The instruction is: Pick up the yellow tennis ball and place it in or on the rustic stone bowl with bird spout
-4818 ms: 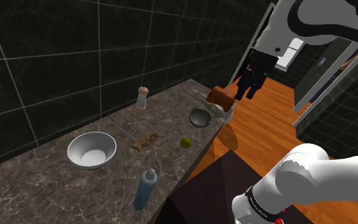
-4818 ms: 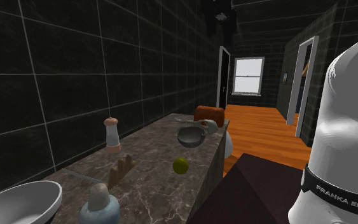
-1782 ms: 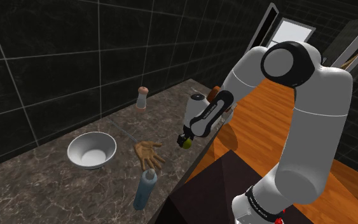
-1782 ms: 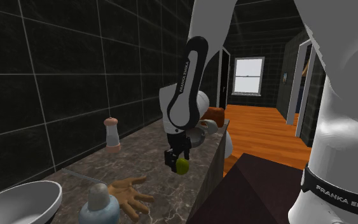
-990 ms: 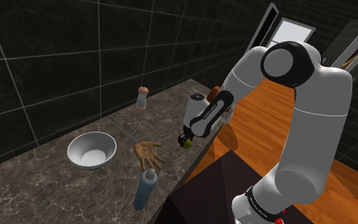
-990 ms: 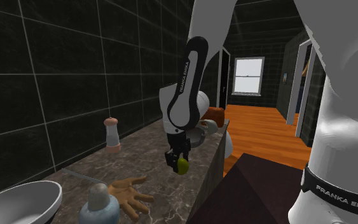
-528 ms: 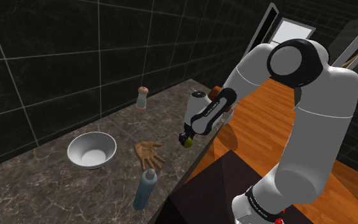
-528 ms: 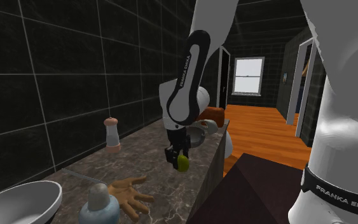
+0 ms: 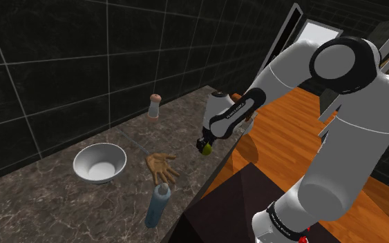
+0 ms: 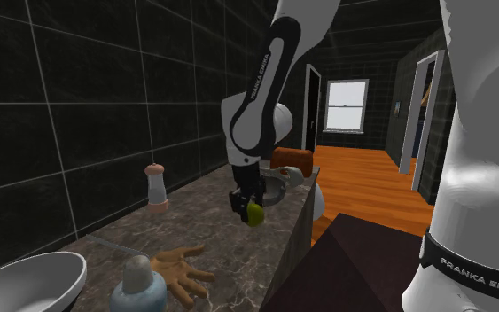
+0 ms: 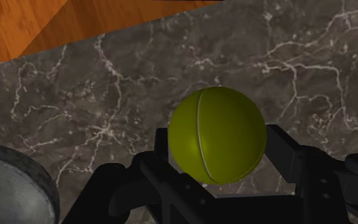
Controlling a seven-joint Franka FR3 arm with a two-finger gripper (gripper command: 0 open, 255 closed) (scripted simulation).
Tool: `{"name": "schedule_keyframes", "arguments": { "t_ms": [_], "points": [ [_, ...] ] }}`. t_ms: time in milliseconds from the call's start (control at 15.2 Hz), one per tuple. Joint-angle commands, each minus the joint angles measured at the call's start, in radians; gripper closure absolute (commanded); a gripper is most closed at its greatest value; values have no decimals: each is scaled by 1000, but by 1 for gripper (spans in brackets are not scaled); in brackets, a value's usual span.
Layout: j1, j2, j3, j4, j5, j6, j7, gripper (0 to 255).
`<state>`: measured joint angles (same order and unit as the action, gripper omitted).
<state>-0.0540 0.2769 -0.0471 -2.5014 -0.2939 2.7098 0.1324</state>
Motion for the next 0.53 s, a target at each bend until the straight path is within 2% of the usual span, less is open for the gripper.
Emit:
{"name": "schedule_keyframes", "arguments": {
  "t_ms": [0, 462],
  "points": [
    [-3, -32, 5, -8, 9, -24, -9, 255],
    [-8, -134, 18, -16, 43, -117, -44, 255]
  ]
}}
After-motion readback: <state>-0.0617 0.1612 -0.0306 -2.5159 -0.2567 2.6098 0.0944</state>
